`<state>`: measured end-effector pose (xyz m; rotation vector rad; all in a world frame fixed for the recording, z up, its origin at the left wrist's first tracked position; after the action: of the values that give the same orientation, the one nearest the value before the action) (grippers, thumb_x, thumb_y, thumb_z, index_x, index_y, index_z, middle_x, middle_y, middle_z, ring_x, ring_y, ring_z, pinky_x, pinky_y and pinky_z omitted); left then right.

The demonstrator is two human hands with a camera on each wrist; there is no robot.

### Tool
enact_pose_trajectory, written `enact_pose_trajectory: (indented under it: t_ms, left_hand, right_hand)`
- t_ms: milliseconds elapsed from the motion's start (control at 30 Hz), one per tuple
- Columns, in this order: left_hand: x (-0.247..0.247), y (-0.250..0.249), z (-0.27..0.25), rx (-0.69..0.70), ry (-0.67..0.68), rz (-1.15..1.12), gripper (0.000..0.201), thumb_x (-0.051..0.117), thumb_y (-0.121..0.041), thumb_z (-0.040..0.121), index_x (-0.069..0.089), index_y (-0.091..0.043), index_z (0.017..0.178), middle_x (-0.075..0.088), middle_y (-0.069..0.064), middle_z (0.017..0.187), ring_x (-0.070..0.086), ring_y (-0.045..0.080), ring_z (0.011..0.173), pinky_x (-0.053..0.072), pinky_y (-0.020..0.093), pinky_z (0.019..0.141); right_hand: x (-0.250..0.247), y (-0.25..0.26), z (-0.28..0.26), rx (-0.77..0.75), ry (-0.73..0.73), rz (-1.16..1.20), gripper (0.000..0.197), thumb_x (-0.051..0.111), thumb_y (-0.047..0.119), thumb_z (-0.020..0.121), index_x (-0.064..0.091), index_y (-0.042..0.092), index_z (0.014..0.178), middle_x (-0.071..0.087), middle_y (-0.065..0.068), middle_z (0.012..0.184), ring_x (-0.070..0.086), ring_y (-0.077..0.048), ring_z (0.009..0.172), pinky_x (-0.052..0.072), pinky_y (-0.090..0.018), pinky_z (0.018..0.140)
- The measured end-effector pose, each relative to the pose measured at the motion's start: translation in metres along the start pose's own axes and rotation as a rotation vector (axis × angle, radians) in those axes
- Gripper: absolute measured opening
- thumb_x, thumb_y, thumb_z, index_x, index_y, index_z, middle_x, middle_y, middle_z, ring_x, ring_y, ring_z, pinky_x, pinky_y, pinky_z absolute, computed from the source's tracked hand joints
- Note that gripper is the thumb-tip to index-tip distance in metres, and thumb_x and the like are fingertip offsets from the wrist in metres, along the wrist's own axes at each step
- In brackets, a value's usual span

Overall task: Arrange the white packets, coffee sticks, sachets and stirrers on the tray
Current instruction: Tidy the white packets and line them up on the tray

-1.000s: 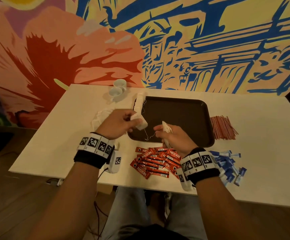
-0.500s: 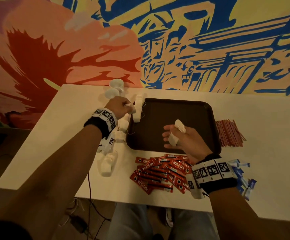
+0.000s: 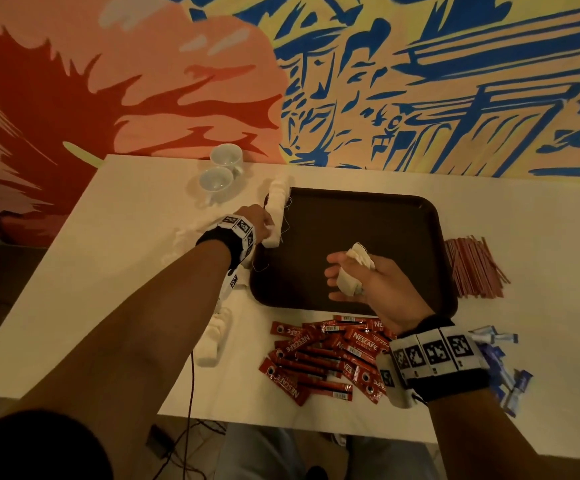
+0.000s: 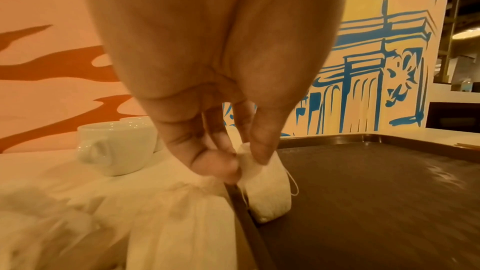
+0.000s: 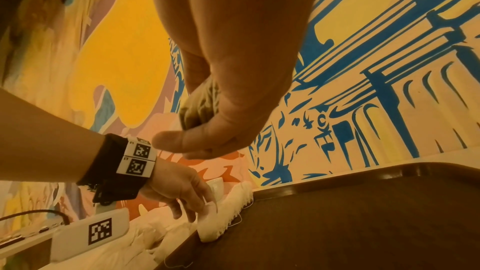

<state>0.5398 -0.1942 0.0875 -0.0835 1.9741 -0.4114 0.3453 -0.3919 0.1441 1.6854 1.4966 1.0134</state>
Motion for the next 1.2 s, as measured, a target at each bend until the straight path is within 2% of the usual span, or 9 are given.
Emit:
enact_pose_trajectory:
  t_ms: [67,233,333,400,567,667,833,967,1200]
  left_hand:
    - [-0.005,0.002,0.006,-0.03,-0.08,-0.04,0.022,0.066,-0.017,0.09,0.072,-0.023,0.111,0.065,0.004,0.124,0.062,0.025,0.111,0.051,0.032,0.094]
    - [-0.016,-0.001,0.004,-0.028,-0.277,-0.048,0.012,0.066,-0.025,0.089,0.062,-0.023,0.1,0.066,0.001,0.107,0.061,0.024,0.101,0.05,0.035,0.085]
    - [-0.003,-0.002,-0.002,-0.017,-0.25,0.009,0.007,0.064,-0.025,0.087,0.064,-0.023,0.094,0.066,0.001,0.101,0.064,0.025,0.095,0.054,0.039,0.085]
    - [0.01,-0.001,-0.005,-0.007,-0.181,0.07,0.01,0.064,-0.025,0.087,0.069,-0.023,0.095,0.068,0.003,0.105,0.065,0.027,0.097,0.055,0.041,0.088]
    - [0.027,0.007,-0.006,-0.026,-0.098,0.107,0.028,0.075,-0.032,0.086,0.071,-0.026,0.112,0.064,0.003,0.124,0.062,0.027,0.113,0.051,0.037,0.098]
    - [0.027,0.006,-0.005,-0.027,-0.094,0.118,0.033,0.076,-0.033,0.086,0.069,-0.026,0.117,0.062,0.004,0.128,0.061,0.027,0.116,0.05,0.036,0.099]
    - [0.025,0.002,-0.008,0.002,-0.119,0.154,0.036,0.076,-0.031,0.086,0.066,-0.025,0.12,0.059,0.005,0.127,0.059,0.028,0.116,0.049,0.036,0.099]
    - [0.019,0.002,-0.016,-0.004,-0.134,0.127,0.034,0.075,-0.029,0.085,0.067,-0.026,0.118,0.058,0.004,0.125,0.059,0.027,0.114,0.049,0.038,0.1]
    - [-0.035,-0.002,-0.057,0.03,-0.304,-0.094,0.022,0.069,-0.029,0.088,0.07,-0.026,0.11,0.063,-0.001,0.114,0.06,0.02,0.105,0.048,0.033,0.091]
  right_hand:
    - [0.0,-0.003,0.002,0.013,-0.004,0.002,0.025,0.058,0.025,0.103,0.071,0.01,0.117,0.071,-0.018,0.114,0.069,-0.026,0.104,0.062,-0.041,0.085]
    - [0.001,-0.005,0.005,0.011,-0.003,0.004,0.025,0.058,0.027,0.102,0.071,0.011,0.117,0.071,-0.017,0.113,0.069,-0.026,0.105,0.062,-0.04,0.084]
    - [0.001,-0.006,0.006,0.015,0.001,0.009,0.026,0.059,0.028,0.102,0.071,0.012,0.118,0.071,-0.016,0.114,0.069,-0.027,0.106,0.062,-0.041,0.087]
    - [0.001,-0.007,0.005,0.015,0.004,0.012,0.027,0.059,0.028,0.102,0.071,0.011,0.118,0.071,-0.017,0.115,0.069,-0.027,0.105,0.062,-0.042,0.087]
    - [0.001,-0.007,0.004,-0.001,0.006,0.019,0.026,0.058,0.027,0.103,0.071,0.01,0.117,0.071,-0.019,0.114,0.069,-0.025,0.101,0.062,-0.042,0.086]
    - [0.0,-0.007,0.004,0.002,0.0,0.021,0.026,0.058,0.027,0.103,0.071,0.01,0.118,0.071,-0.018,0.113,0.069,-0.024,0.1,0.062,-0.041,0.085]
    - [-0.001,-0.006,0.003,0.001,0.01,0.049,0.027,0.06,0.026,0.102,0.07,0.009,0.119,0.071,-0.017,0.112,0.069,-0.023,0.099,0.062,-0.04,0.084]
    - [0.002,-0.008,0.002,0.038,0.056,0.093,0.026,0.061,0.02,0.101,0.068,0.008,0.122,0.07,-0.019,0.116,0.068,-0.027,0.104,0.061,-0.044,0.089]
    - [0.007,-0.004,-0.013,0.061,0.095,0.181,0.031,0.042,0.011,0.107,0.066,0.005,0.126,0.072,-0.019,0.118,0.069,-0.03,0.106,0.062,-0.041,0.085]
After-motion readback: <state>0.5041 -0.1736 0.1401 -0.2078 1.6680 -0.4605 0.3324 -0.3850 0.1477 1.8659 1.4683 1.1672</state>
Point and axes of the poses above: each hand's wrist, its own z-axis towards the middle knuckle, its own x-axis out of the palm, y = z × x, the point moved 7 cm from there along z, towards the middle knuckle
